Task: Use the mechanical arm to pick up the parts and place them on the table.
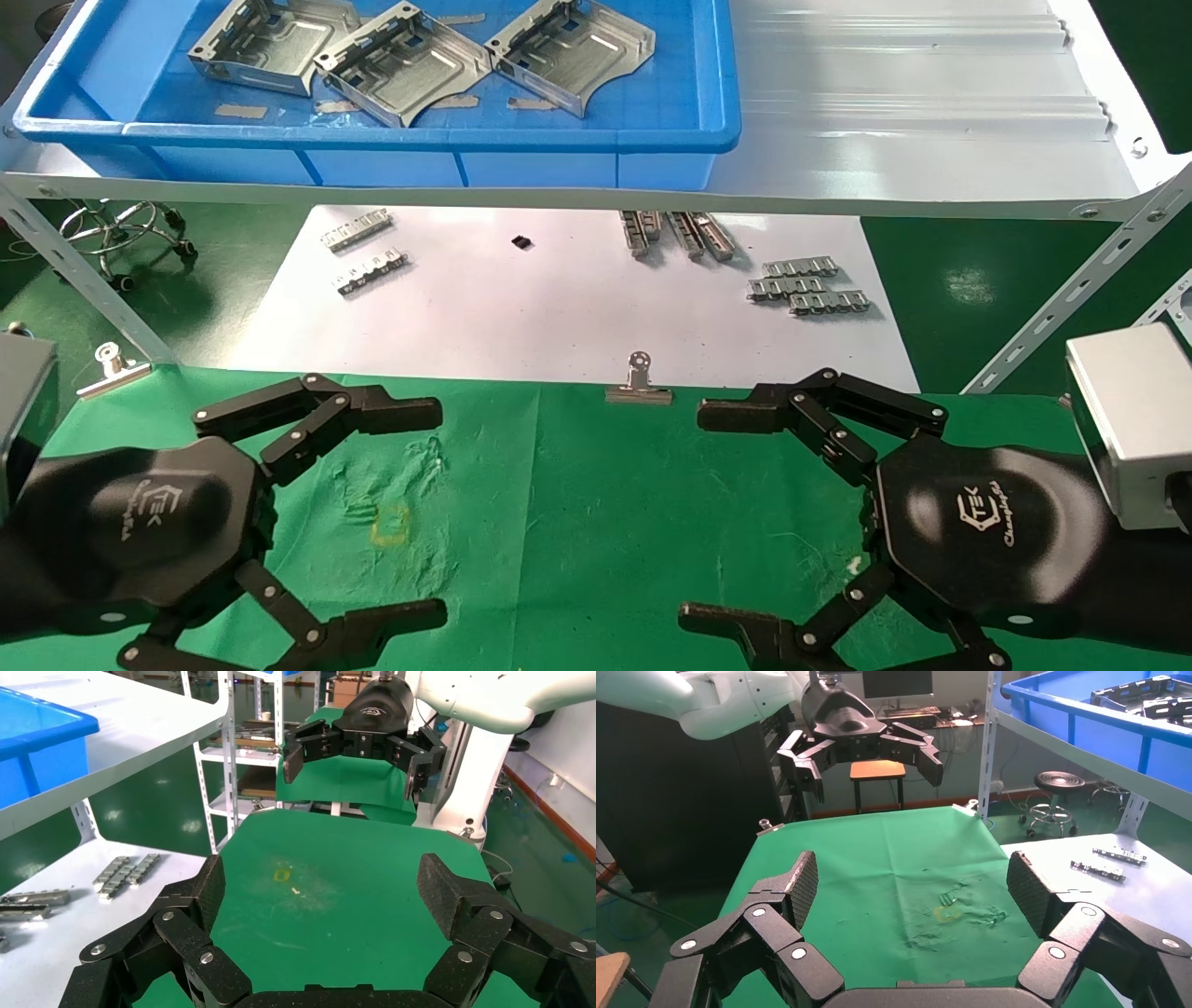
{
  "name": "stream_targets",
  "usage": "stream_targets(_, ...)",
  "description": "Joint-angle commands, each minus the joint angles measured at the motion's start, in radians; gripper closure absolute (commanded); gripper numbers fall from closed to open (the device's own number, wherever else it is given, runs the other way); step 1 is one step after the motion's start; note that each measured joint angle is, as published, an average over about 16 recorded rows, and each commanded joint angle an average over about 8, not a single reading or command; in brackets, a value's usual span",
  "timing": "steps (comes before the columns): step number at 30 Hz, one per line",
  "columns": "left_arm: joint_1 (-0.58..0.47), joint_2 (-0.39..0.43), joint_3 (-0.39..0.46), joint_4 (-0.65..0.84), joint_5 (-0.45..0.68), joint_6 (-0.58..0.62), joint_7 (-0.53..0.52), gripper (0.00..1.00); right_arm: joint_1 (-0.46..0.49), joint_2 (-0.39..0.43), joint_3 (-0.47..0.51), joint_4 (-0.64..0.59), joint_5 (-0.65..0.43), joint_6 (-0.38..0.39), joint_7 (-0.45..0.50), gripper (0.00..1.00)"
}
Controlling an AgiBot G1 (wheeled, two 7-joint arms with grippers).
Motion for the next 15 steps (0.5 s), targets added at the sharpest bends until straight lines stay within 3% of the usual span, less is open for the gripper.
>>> stream_targets(1, 0.0, 0.0, 0.0, 0.0, 0.0, 0.0, 0.0, 0.0, 0.0, 0.0, 0.0, 0.0, 0.0, 0.0, 0.0, 0.0)
stream_targets(15, 0.0, 0.0, 0.0, 0.0, 0.0, 0.0, 0.0, 0.0, 0.0, 0.0, 0.0, 0.0, 0.0, 0.0, 0.0, 0.0)
